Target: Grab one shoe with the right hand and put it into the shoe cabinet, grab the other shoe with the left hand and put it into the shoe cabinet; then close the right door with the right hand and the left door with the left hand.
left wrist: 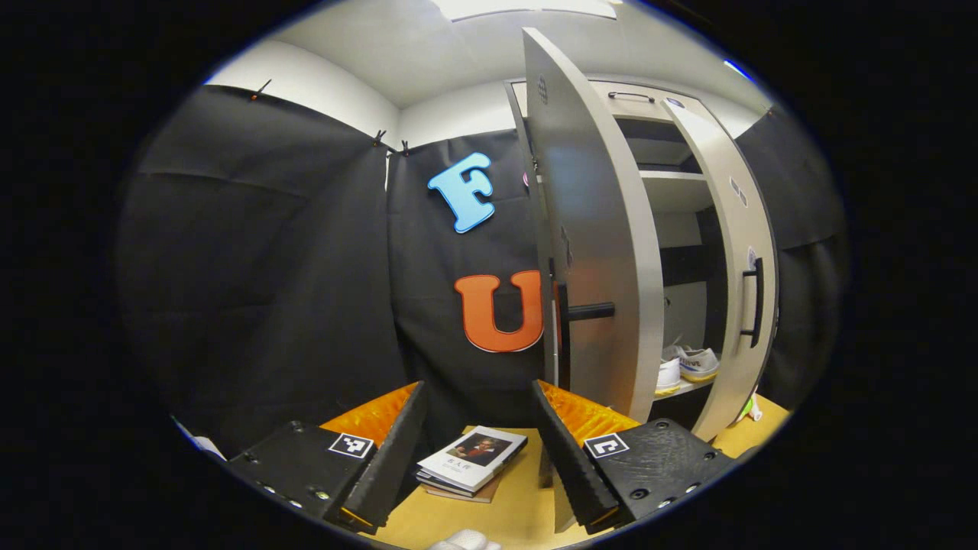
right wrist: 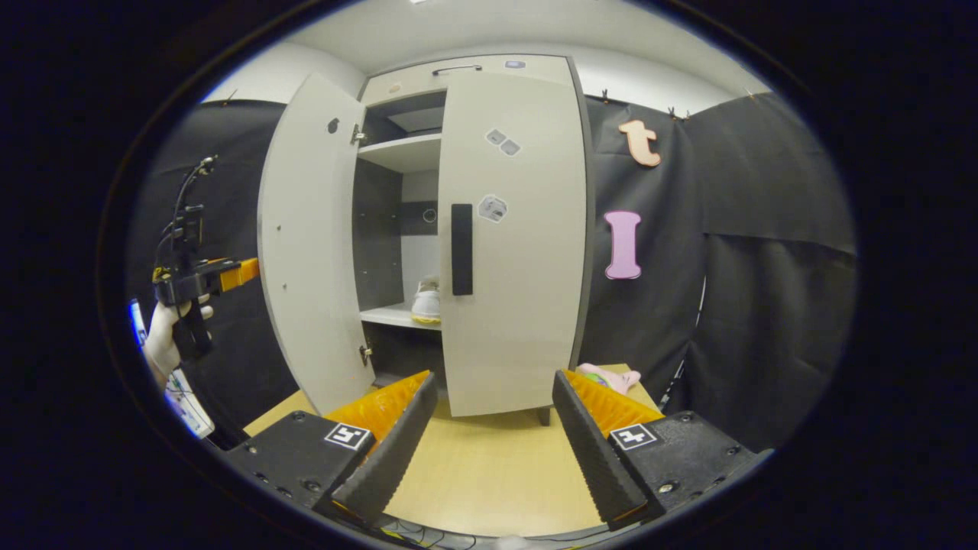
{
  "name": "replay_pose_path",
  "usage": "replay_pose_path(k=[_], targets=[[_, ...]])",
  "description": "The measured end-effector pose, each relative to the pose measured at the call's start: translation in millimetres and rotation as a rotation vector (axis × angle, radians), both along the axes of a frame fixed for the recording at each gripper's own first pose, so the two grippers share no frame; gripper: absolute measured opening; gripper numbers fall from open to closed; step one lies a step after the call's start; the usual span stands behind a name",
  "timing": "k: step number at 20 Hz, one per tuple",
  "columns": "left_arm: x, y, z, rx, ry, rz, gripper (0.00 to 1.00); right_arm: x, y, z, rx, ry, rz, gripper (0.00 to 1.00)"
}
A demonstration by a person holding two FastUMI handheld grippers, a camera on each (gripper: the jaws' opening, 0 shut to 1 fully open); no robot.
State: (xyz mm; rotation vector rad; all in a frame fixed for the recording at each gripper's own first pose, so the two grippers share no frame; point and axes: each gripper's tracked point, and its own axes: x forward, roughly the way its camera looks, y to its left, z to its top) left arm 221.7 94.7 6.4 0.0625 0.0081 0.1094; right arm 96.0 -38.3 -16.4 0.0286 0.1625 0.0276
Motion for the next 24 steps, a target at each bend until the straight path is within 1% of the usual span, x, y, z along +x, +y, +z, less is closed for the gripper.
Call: replay_pose_path(k=[2,7,9,10,11,12,13,14,15,16,17,21,22,24], targets=[[-0.3,-18.7,0.6,0.015,0.002,-0.017,0.84,4.7,-6.7,1.0,-0.003,0.002,0.013,0.99],[4.7,-75.1,2.8,-0.014,0.003,-0.072,0.85,12.0,-24.9,3.9,-0.007,0.0,0.05,0.99],[10.6,-100.1,8.0,-0.011,-0.006,-0.098,0.85,13.9,-33.6,5.9,-0.007,0.002,0.061,0.99],[14.4,-111.6,10.3,-0.003,-0.013,-0.113,0.87,16.1,-37.7,6.0,-0.009,0.002,0.063,0.99],[15.7,-120.7,11.0,-0.001,-0.007,-0.123,0.86,16.8,-42.0,6.4,-0.009,0.002,0.066,0.99],[17.4,-125.9,9.8,0.0,-0.004,-0.123,0.98,16.5,-45.7,6.4,-0.01,0.003,0.067,0.99],[17.8,-132.3,10.6,0.0,-0.001,-0.126,0.96,17.3,-49.0,7.6,-0.01,0.001,0.069,0.99],[17.1,-135.9,9.9,0.001,0.003,-0.126,1.0,17.1,-51.5,7.6,-0.011,-0.002,0.07,0.99],[15.0,-139.1,8.4,-0.001,0.008,-0.124,0.89,16.8,-53.8,8.7,-0.011,-0.005,0.068,0.99],[14.2,-140.6,6.8,-0.004,0.013,-0.125,1.0,17.6,-55.6,9.9,-0.009,-0.009,0.069,0.99],[14.0,-142.7,4.6,-0.007,0.018,-0.124,0.96,17.8,-56.3,10.8,-0.007,-0.013,0.071,0.99],[5.8,-140.1,2.5,-0.011,0.032,-0.115,0.96,16.1,-53.1,10.6,-0.004,-0.017,0.08,0.99],[2.6,-140.5,1.4,-0.015,0.034,-0.115,1.0,15.5,-52.5,10.7,-0.002,-0.019,0.082,0.99],[-1.1,-140.6,0.7,-0.02,0.038,-0.113,1.0,14.8,-48.9,11.9,0.002,-0.02,0.086,0.99]])
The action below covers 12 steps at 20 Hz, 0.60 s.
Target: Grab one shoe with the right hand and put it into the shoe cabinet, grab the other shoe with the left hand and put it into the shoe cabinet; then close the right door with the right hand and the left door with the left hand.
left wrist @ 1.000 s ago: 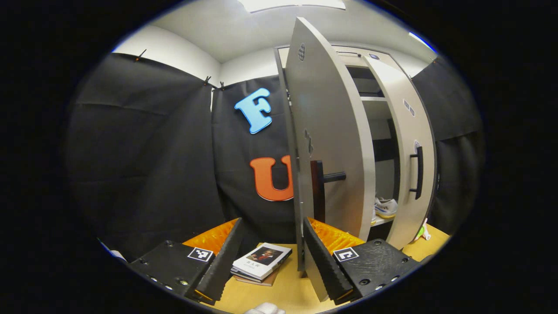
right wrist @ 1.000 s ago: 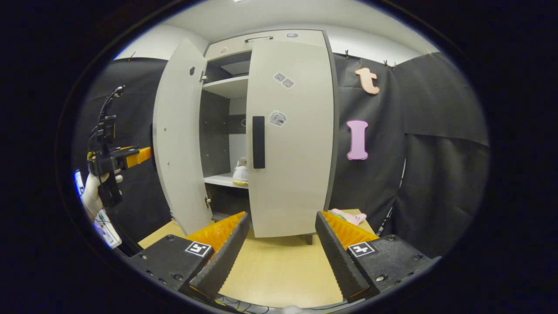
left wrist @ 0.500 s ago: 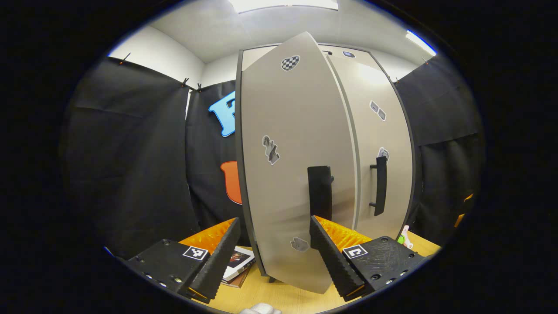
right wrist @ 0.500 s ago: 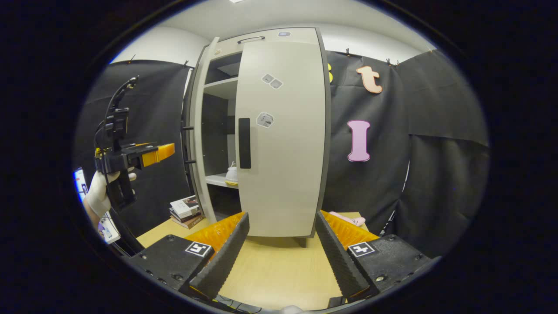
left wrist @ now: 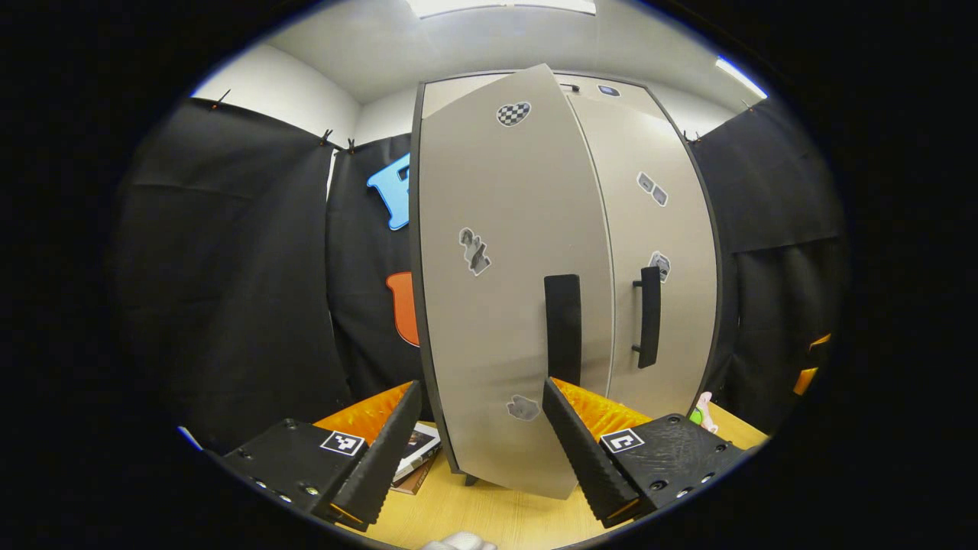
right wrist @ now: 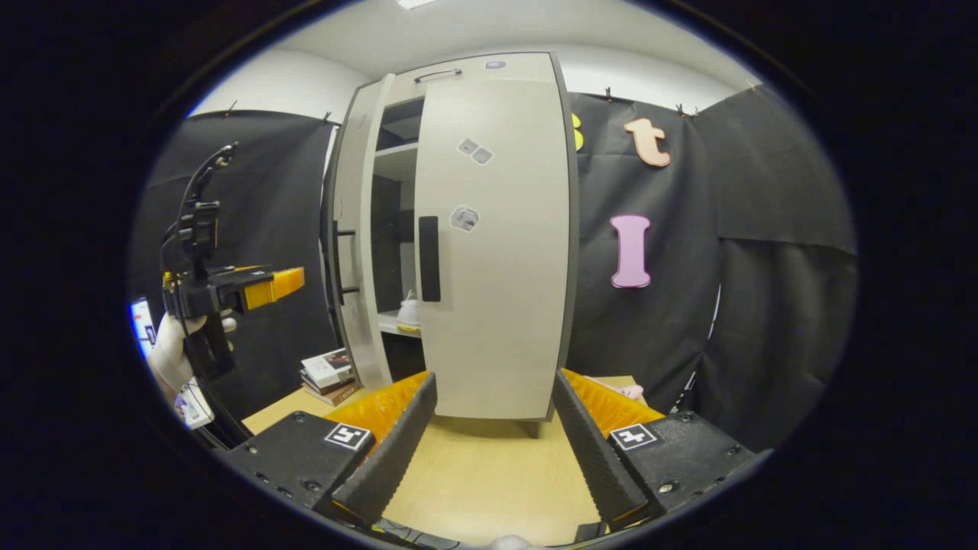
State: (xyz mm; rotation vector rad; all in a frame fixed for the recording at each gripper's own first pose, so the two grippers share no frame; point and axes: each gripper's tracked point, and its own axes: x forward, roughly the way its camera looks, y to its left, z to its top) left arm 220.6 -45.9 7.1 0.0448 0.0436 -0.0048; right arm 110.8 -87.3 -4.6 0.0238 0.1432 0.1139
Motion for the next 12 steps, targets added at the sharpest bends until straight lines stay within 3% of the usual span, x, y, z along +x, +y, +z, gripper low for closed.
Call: replay_pose_path(k=[2,3,5,8,12], targets=[[-13.8,2.2,2.0,-0.007,0.004,-0.003,0.96,-1.2,4.0,2.3,0.004,-0.007,-0.001,0.99],[-19.0,1.3,2.9,-0.012,0.002,-0.009,1.0,-1.4,6.0,4.3,0.009,-0.013,-0.004,0.99],[-28.7,-1.9,4.6,-0.015,0.004,-0.026,0.96,-0.1,9.5,8.3,0.011,-0.024,-0.01,0.99],[-45.6,-7.1,6.9,-0.021,0.007,-0.045,1.0,1.5,12.5,19.5,0.028,-0.049,-0.027,0.99],[-62.6,-11.2,6.5,-0.028,0.006,-0.067,0.96,1.6,17.3,30.7,0.018,-0.083,-0.038,0.99]])
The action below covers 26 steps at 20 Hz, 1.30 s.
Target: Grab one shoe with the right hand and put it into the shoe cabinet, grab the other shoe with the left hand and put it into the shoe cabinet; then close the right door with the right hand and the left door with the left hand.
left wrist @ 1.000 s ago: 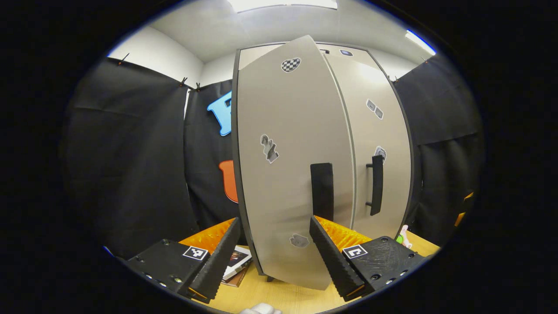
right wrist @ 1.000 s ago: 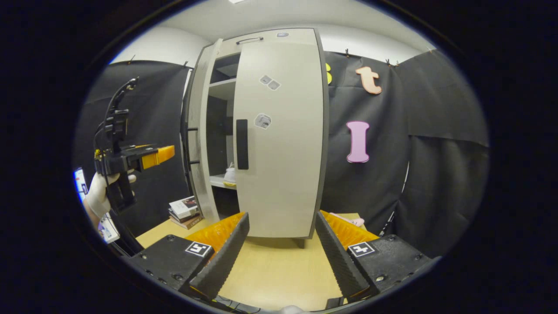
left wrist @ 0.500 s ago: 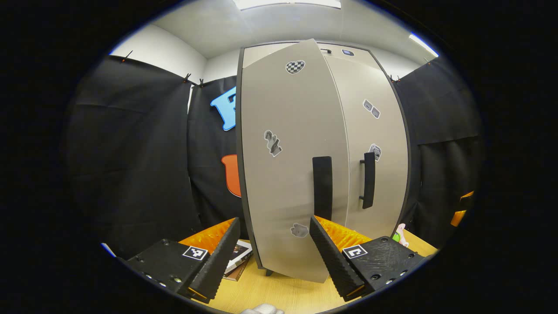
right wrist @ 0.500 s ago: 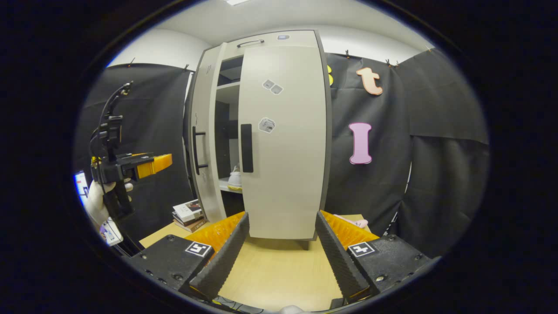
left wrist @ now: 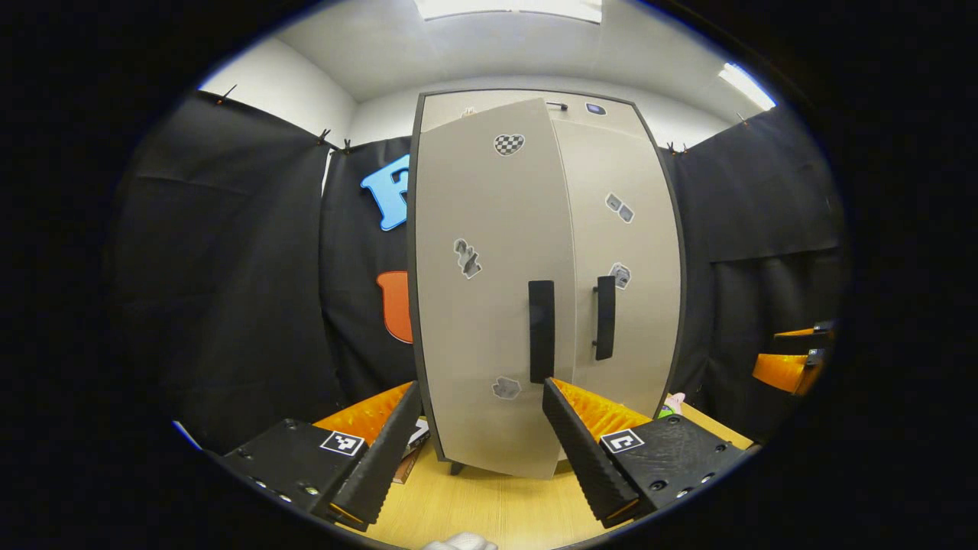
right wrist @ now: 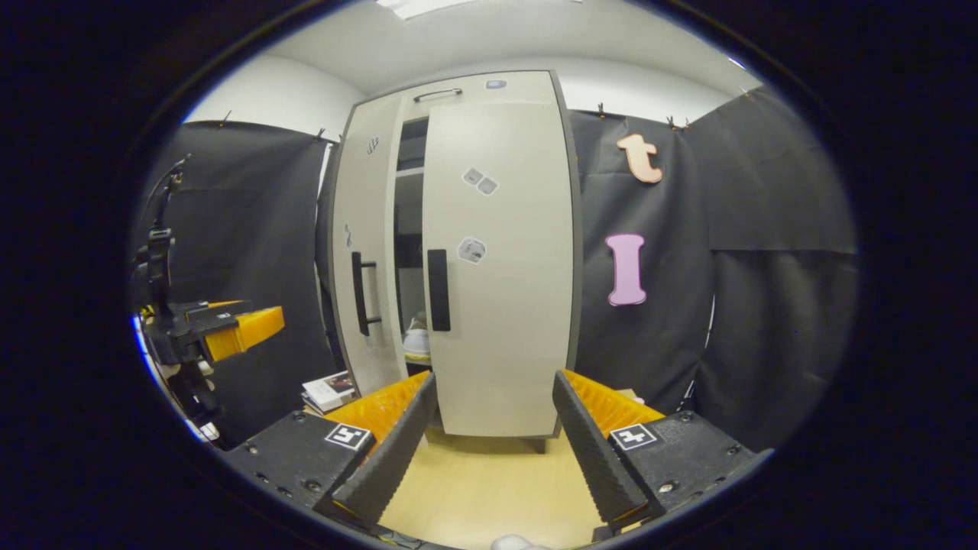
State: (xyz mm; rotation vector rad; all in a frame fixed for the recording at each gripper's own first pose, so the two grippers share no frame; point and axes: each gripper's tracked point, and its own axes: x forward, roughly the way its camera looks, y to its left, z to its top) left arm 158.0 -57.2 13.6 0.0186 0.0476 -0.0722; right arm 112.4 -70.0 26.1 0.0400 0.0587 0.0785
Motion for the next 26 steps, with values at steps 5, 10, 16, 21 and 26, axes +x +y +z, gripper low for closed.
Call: replay_pose_path(k=[5,10,16,21,26], targets=[[-25.9,9.9,-2.7,0.002,0.003,0.014,0.96,-1.0,4.3,5.3,-0.005,-0.013,-0.013,0.99],[-47.3,21.1,-15.1,-0.01,0.037,0.032,0.96,-3.7,7.1,4.6,-0.01,-0.016,-0.023,0.98],[-46.6,15.6,-14.1,0.0,0.033,0.016,1.0,-3.2,2.5,2.4,-0.006,-0.013,-0.034,0.98],[-39.9,9.4,-13.0,-0.004,0.032,-0.005,1.0,-3.5,0.6,1.5,-0.011,-0.011,-0.041,0.99],[-35.5,10.4,-14.6,-0.009,0.037,-0.008,1.0,-1.6,0.5,1.3,-0.009,-0.008,-0.041,0.99]])
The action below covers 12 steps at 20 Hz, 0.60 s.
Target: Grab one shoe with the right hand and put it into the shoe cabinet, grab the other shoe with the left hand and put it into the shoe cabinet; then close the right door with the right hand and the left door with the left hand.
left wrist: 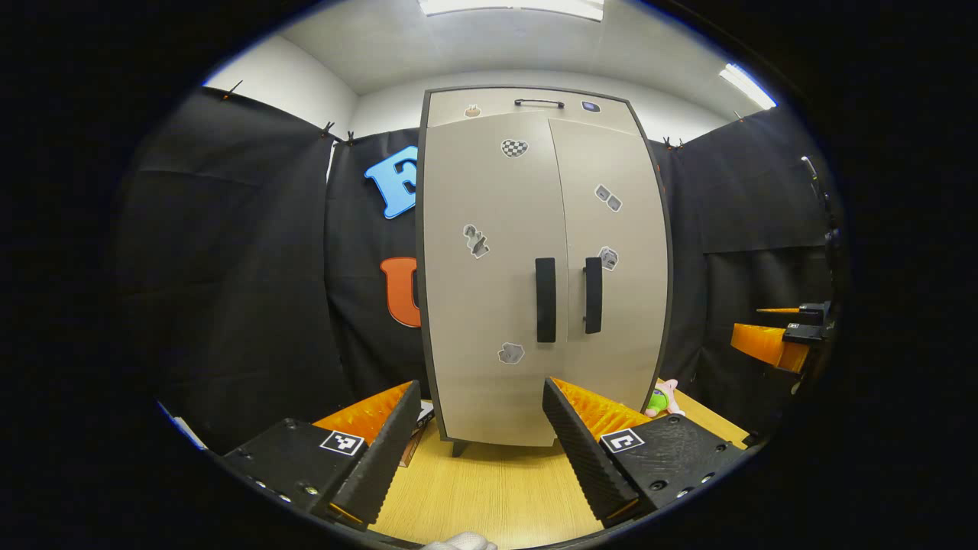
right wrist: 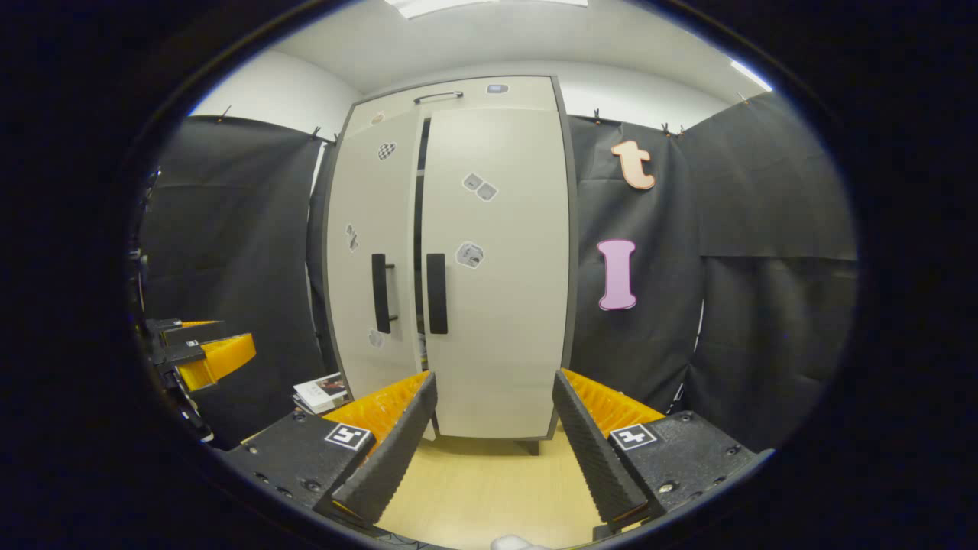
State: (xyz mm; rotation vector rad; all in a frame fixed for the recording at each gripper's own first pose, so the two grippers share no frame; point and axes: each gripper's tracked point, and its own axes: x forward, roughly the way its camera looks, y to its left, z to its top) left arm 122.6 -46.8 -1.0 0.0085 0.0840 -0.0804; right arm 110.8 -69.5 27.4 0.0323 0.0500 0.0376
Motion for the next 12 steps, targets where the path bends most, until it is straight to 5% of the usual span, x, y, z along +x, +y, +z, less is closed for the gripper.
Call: replay_pose_path(k=[12], targets=[[2.0,6.1,-1.0,0.002,0.0,0.008,1.0,1.3,4.1,-5.7,0.002,0.01,0.009,0.99]])
